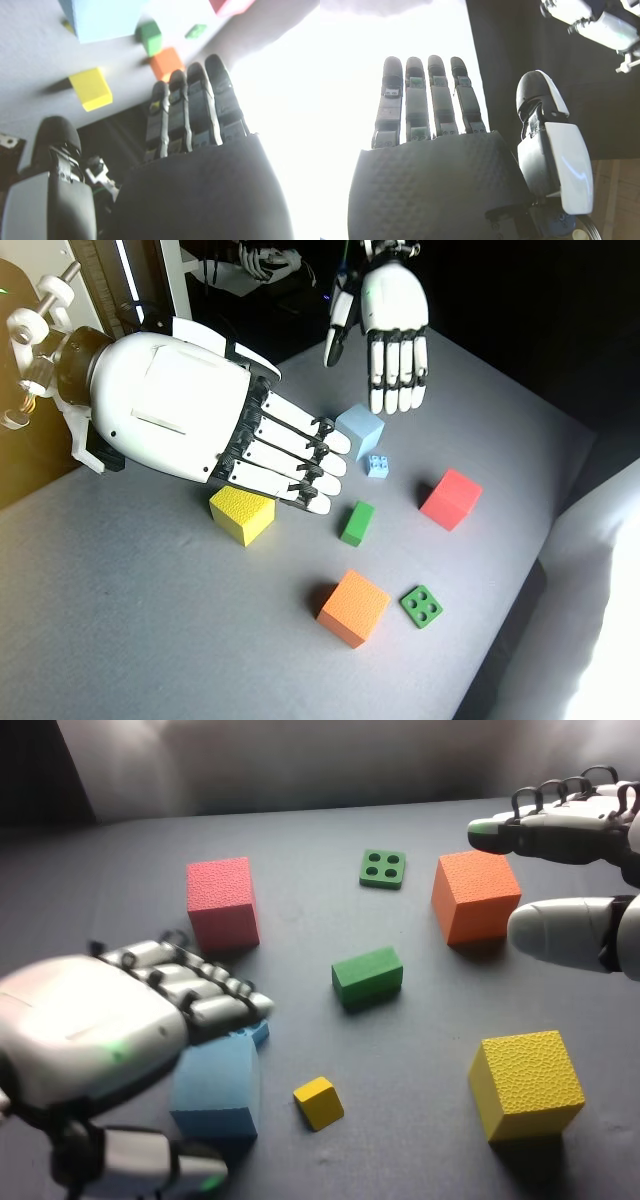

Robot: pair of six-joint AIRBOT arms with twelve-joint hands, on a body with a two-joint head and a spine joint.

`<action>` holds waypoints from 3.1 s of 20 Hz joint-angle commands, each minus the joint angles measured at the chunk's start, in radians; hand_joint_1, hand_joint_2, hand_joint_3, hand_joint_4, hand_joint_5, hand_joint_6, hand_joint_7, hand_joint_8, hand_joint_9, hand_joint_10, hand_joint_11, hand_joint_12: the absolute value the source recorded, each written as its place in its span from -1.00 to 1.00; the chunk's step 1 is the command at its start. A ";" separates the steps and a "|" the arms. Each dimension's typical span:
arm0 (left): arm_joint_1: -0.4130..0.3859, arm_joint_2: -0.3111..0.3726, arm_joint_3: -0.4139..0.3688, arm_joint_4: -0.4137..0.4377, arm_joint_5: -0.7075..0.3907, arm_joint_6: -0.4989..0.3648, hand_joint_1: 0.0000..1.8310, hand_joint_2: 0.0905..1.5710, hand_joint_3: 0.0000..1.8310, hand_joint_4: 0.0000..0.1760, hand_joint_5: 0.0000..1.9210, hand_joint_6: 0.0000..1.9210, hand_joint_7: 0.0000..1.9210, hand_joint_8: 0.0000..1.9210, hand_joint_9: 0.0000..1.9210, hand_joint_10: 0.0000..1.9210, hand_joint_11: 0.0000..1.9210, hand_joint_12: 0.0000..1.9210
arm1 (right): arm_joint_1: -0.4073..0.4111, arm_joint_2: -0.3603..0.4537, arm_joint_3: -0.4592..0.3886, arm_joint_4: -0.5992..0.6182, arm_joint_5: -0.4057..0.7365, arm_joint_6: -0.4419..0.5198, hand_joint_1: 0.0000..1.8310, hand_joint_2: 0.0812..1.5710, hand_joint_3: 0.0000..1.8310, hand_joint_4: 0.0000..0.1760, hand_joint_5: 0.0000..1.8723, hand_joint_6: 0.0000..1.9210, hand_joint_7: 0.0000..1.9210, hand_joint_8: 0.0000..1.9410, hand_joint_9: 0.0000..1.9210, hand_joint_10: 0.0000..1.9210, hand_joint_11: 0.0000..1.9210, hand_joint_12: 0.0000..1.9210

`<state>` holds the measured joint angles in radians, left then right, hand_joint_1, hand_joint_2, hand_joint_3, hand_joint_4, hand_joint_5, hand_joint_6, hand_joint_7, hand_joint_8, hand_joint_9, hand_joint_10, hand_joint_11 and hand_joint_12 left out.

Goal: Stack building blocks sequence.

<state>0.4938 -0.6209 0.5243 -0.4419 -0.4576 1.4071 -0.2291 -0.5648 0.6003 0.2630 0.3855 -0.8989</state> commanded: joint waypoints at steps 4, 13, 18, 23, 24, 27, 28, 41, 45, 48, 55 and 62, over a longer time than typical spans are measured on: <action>-0.019 -0.043 -0.002 -0.121 -0.108 0.131 0.12 0.24 -1.00 -1.00 -0.91 -1.00 -0.90 -1.00 -0.91 -1.00 -1.00 -0.69 | 0.004 0.012 -0.002 -0.001 0.123 0.012 -0.87 0.64 -1.00 -1.00 -0.77 -1.00 -0.77 -1.00 -0.80 -1.00 -1.00 -0.47; -0.034 -0.115 0.024 -0.406 -0.135 0.389 0.36 0.26 -1.00 -1.00 -0.95 -1.00 -0.98 -1.00 -1.00 -1.00 -1.00 -0.86 | 0.004 0.012 -0.002 -0.001 0.124 0.015 -0.96 0.68 -1.00 -1.00 -0.78 -1.00 -0.80 -1.00 -0.83 -0.99 -1.00 -0.50; -0.034 -0.162 0.031 -0.520 -0.180 0.458 0.35 0.24 -1.00 -1.00 -0.96 -0.99 -0.98 -1.00 -1.00 -1.00 -1.00 -1.00 | 0.005 0.012 -0.002 -0.001 0.124 0.019 -0.95 0.68 -1.00 -1.00 -0.78 -0.99 -0.78 -0.99 -0.81 -0.99 -1.00 -0.54; -0.034 -0.196 0.041 -0.597 -0.214 0.504 0.31 0.19 -1.00 -1.00 -0.99 -1.00 -1.00 -1.00 -1.00 -1.00 -0.98 -0.99 | 0.005 0.012 -0.002 -0.001 0.124 0.019 -0.99 0.70 -1.00 -1.00 -0.82 -1.00 -0.81 -1.00 -0.84 -1.00 -1.00 -0.62; -0.034 -0.201 0.046 -0.605 -0.217 0.510 0.29 0.21 -1.00 -1.00 -1.00 -1.00 -1.00 -1.00 -1.00 -1.00 -1.00 -1.00 | 0.005 0.012 -0.002 -0.001 0.123 0.020 -1.00 0.70 -1.00 -1.00 -0.83 -1.00 -0.82 -1.00 -0.85 -1.00 -1.00 -0.64; -0.034 -0.212 0.062 -0.618 -0.218 0.522 0.31 0.20 -1.00 -1.00 -0.99 -1.00 -1.00 -1.00 -1.00 -1.00 -0.99 -1.00 | 0.005 0.012 -0.002 -0.001 0.123 0.022 -0.99 0.71 -1.00 -1.00 -0.80 -1.00 -0.80 -1.00 -0.84 -1.00 -1.00 -0.60; -0.034 -0.216 0.067 -0.623 -0.218 0.526 0.23 0.23 -1.00 -1.00 -1.00 -1.00 -1.00 -1.00 -1.00 -1.00 -1.00 -1.00 | 0.006 0.012 -0.002 -0.001 0.123 0.024 -0.98 0.71 -1.00 -1.00 -0.80 -1.00 -0.81 -1.00 -0.84 -1.00 -1.00 -0.59; -0.032 -0.266 0.106 -0.730 -0.218 0.621 0.24 0.22 -1.00 -1.00 -1.00 -1.00 -1.00 -1.00 -1.00 -1.00 -1.00 -1.00 | 0.006 0.012 -0.004 -0.002 0.123 0.049 -1.00 0.69 -1.00 -1.00 -0.75 -1.00 -0.76 -1.00 -0.80 -1.00 -1.00 -0.52; -0.032 -0.288 0.111 -0.770 -0.237 0.648 0.27 0.26 -0.99 -1.00 -1.00 -1.00 -1.00 -1.00 -1.00 -1.00 -1.00 -1.00 | 0.006 0.012 -0.004 -0.002 0.123 0.048 -0.98 0.70 -1.00 -1.00 -0.77 -1.00 -0.76 -1.00 -0.80 -1.00 -1.00 -0.54; -0.032 -0.304 0.112 -0.783 -0.255 0.651 0.30 0.30 -0.98 -1.00 -1.00 -1.00 -1.00 -1.00 -1.00 -1.00 -1.00 -1.00 | 0.006 0.012 -0.004 -0.002 0.123 0.048 -0.96 0.69 -1.00 -1.00 -0.75 -1.00 -0.75 -1.00 -0.79 -1.00 -1.00 -0.50; -0.036 -0.327 0.114 -0.802 -0.281 0.651 0.36 0.35 -0.98 -1.00 -0.97 -0.99 -0.98 -0.99 -1.00 -1.00 -0.97 -0.98 | 0.007 0.012 -0.003 0.001 0.124 0.043 -0.95 0.69 -1.00 -1.00 -0.73 -1.00 -0.72 -1.00 -0.75 -0.99 -1.00 -0.45; -0.042 -0.328 0.114 -0.804 -0.288 0.651 0.52 0.45 -1.00 -1.00 -0.17 -0.09 0.00 0.06 -0.22 0.50 -0.70 0.37 | 0.007 0.012 -0.003 0.001 0.124 0.043 -0.95 0.71 -1.00 -1.00 -0.76 -0.99 -0.75 -0.99 -0.79 -0.99 -1.00 -0.53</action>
<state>0.4522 -0.9508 0.6376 -1.2610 -0.7197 2.0533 -0.2352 -0.5648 0.5999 0.2665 0.3920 -0.8616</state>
